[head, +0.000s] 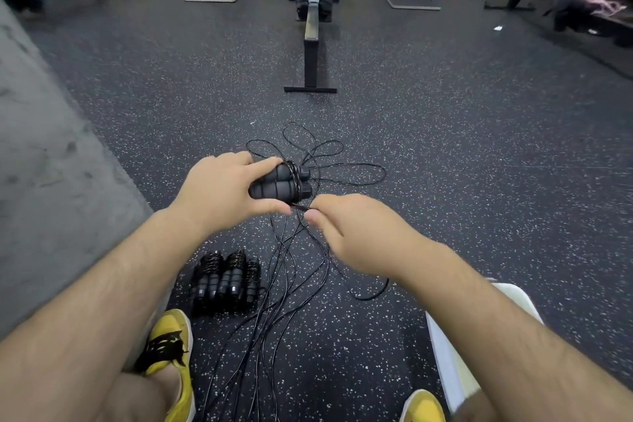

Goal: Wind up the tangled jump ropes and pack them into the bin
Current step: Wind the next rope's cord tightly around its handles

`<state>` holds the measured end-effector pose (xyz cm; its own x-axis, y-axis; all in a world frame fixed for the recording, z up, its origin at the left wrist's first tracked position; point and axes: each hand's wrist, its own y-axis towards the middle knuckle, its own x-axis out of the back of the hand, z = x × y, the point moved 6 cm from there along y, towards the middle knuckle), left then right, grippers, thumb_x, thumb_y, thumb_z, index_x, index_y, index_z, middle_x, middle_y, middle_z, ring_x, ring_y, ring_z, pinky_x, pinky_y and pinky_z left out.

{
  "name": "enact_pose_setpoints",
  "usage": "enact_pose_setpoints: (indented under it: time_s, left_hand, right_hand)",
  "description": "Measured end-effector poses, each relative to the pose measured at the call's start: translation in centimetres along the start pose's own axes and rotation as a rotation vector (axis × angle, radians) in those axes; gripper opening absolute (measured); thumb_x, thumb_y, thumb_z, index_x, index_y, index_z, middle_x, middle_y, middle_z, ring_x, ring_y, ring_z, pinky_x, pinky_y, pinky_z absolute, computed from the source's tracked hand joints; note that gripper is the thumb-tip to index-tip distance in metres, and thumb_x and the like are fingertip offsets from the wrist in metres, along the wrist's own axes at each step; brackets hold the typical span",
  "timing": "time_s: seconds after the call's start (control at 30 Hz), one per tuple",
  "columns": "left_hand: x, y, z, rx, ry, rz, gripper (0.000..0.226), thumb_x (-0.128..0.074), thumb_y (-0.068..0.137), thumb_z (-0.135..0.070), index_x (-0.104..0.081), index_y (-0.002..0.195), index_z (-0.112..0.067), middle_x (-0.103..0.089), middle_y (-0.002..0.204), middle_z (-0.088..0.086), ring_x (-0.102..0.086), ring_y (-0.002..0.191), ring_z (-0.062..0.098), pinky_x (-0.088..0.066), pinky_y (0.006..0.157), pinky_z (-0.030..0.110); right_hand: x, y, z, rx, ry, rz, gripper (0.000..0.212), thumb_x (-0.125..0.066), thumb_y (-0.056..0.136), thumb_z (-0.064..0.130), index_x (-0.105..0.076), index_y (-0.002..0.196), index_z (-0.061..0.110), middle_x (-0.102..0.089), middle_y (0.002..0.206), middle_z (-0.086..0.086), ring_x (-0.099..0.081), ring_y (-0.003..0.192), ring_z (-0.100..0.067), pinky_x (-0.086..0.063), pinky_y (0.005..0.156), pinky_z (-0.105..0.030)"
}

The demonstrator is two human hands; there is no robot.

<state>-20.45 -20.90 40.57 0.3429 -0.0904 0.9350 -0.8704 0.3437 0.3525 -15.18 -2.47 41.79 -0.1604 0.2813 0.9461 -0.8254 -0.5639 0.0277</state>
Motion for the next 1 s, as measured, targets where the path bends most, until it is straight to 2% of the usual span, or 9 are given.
enact_pose_setpoints:
  time_s: [0.17,0.3,0.4,0.5,0.63,0.73,0.83,0.93,1.0]
  left_hand:
    - [-0.3,0.0,-2.2,-0.138,-0.006,0.006,0.090,-0.033,0.068,-0.097,-0.064,0.127,-0.036,-0.057,0.078,-0.003,-0.064,0.074,0.028,-0.046,0.062,0.034]
    - [-0.4,-0.2,-3.6,-0.228,-0.066,0.039,0.085,-0.041,0.071,-0.096,-0.062,0.129,-0.038,-0.054,0.078,-0.008,-0.061,0.074,0.023,-0.041,0.061,0.031]
    - [0.0,-0.5,-5.2,-0.325,-0.117,0.042,0.080,-0.046,0.074,-0.093,-0.064,0.125,-0.035,-0.053,0.079,-0.009,-0.059,0.072,0.020,-0.042,0.060,0.031]
    - [0.8,-0.8,-6.6,-0.381,-0.157,0.007,0.080,-0.048,0.075,-0.091,-0.067,0.124,-0.030,-0.054,0.079,-0.010,-0.058,0.071,0.018,-0.044,0.060,0.031]
    - [1.9,-1.0,-7.4,-0.348,-0.260,-0.004,0.081,-0.054,0.075,-0.086,-0.061,0.129,-0.027,-0.058,0.084,-0.009,-0.062,0.079,0.020,-0.052,0.065,0.037]
    - [3.1,-1.2,-7.8,-0.346,-0.284,-0.025,0.082,-0.055,0.076,-0.085,-0.061,0.131,-0.024,-0.060,0.089,-0.010,-0.062,0.084,0.018,-0.053,0.070,0.038]
    - [3.9,-1.7,-8.3,-0.354,-0.318,-0.014,0.076,-0.057,0.080,-0.079,-0.057,0.135,-0.026,-0.059,0.093,-0.014,-0.059,0.087,0.012,-0.051,0.075,0.034]
    - [4.1,-2.0,-8.1,-0.319,-0.340,-0.006,0.072,-0.056,0.083,-0.076,-0.052,0.138,-0.030,-0.058,0.096,-0.016,-0.057,0.090,0.008,-0.050,0.077,0.031]
    - [4.2,-1.9,-7.4,-0.262,-0.360,-0.027,0.074,-0.054,0.082,-0.077,-0.051,0.140,-0.031,-0.058,0.099,-0.017,-0.057,0.092,0.007,-0.050,0.079,0.031]
  right_hand:
    - [2.2,0.5,-0.2,0.146,-0.199,-0.164,0.030,-0.034,0.104,0.041,-0.056,0.104,0.022,-0.062,0.094,0.004,-0.060,0.085,-0.025,-0.047,0.069,-0.037]
    - [3.4,0.9,-2.4,0.204,-0.113,-0.272,0.030,-0.042,0.102,0.041,-0.065,0.102,0.022,-0.066,0.095,0.006,-0.063,0.087,-0.022,-0.048,0.070,-0.035]
    - [3.4,1.3,-4.2,0.196,-0.045,-0.269,0.028,-0.049,0.098,0.048,-0.066,0.097,0.027,-0.065,0.091,0.012,-0.061,0.085,-0.015,-0.048,0.070,-0.033]
    - [3.3,1.5,-5.9,0.094,0.105,-0.243,0.022,-0.057,0.090,0.052,-0.064,0.090,0.031,-0.061,0.080,0.015,-0.053,0.074,-0.007,-0.048,0.071,-0.033]
    - [2.9,1.7,-7.5,0.018,0.439,-0.235,0.009,-0.068,0.091,0.035,-0.064,0.085,0.029,-0.064,0.077,0.009,-0.056,0.072,-0.011,-0.049,0.072,-0.036]
    - [2.6,1.7,-7.7,0.039,0.646,-0.217,0.010,-0.067,0.095,0.024,-0.065,0.086,0.022,-0.057,0.066,0.008,-0.048,0.062,-0.006,-0.041,0.061,-0.025]
    - [1.8,1.8,-7.5,0.003,0.794,-0.162,0.011,-0.062,0.098,0.017,-0.065,0.088,0.013,-0.055,0.065,0.015,-0.046,0.060,0.001,-0.039,0.060,-0.015]
    - [0.3,1.9,-7.3,-0.059,0.893,-0.124,0.014,-0.060,0.099,0.020,-0.065,0.085,0.019,-0.062,0.076,0.007,-0.053,0.068,-0.005,-0.043,0.065,-0.025]
    - [-0.2,1.8,-6.3,-0.093,0.924,-0.087,0.018,-0.061,0.090,0.013,-0.067,0.080,0.026,-0.065,0.077,0.006,-0.055,0.069,-0.010,-0.045,0.065,-0.027]
